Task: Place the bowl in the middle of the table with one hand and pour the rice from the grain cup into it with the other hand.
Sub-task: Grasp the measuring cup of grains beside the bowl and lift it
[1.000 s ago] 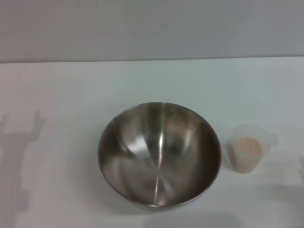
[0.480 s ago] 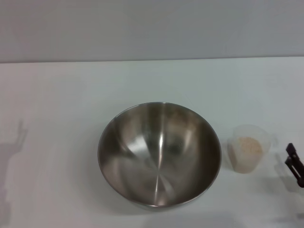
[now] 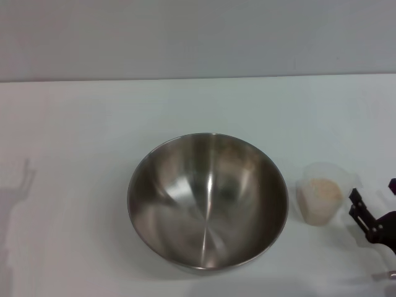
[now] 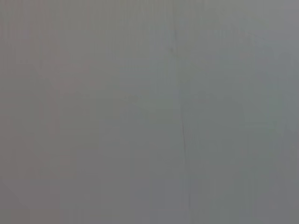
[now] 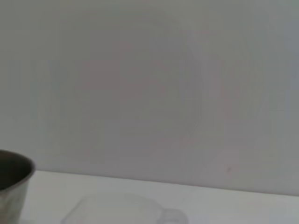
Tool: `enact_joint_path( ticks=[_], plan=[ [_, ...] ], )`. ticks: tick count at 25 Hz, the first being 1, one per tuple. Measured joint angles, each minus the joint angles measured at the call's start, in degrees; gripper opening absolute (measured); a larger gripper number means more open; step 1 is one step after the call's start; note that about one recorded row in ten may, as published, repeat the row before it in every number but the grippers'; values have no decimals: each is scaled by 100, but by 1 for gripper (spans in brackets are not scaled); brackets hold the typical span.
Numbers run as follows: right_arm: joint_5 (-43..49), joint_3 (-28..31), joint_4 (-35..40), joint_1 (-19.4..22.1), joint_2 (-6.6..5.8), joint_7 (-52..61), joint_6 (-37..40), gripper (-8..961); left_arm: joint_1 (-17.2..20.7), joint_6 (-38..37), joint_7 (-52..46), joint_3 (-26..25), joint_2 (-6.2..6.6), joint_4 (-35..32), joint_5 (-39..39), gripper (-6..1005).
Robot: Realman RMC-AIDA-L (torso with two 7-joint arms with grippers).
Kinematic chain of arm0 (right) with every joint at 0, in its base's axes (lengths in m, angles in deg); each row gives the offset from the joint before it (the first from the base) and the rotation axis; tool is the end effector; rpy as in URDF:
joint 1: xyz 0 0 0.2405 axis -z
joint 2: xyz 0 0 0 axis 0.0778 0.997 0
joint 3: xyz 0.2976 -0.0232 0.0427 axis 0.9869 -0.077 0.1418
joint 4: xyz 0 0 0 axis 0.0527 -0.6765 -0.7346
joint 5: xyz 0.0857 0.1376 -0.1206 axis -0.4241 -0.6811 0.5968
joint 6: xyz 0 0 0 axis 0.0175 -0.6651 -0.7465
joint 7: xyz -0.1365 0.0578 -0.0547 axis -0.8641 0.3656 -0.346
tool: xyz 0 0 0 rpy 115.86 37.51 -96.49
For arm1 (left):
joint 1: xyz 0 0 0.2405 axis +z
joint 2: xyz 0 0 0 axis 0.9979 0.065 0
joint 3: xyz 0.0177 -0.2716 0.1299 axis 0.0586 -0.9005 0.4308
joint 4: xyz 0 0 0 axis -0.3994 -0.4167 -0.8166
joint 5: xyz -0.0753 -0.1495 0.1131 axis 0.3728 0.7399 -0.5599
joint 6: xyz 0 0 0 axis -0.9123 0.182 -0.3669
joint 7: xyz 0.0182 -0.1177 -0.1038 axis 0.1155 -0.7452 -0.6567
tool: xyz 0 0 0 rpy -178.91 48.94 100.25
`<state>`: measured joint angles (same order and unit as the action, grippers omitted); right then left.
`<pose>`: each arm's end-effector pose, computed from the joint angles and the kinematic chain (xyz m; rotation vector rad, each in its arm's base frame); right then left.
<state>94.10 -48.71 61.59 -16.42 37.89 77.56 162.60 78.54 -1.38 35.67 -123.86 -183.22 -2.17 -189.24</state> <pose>0.3918 0.2399 -0.0718 -1.6955 0.5561 0.5703 -0.3603 0.2754 0.0178 -1.2522 -0.3129 -0.7555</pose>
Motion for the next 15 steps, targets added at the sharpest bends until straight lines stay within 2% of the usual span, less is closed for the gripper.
enact_joint_path(
  ticks=[15],
  plan=[
    [56,48,-38,-61,-12,0,-146,778,1,-44,-18,18,-1,-39,-26,860]
  ],
)
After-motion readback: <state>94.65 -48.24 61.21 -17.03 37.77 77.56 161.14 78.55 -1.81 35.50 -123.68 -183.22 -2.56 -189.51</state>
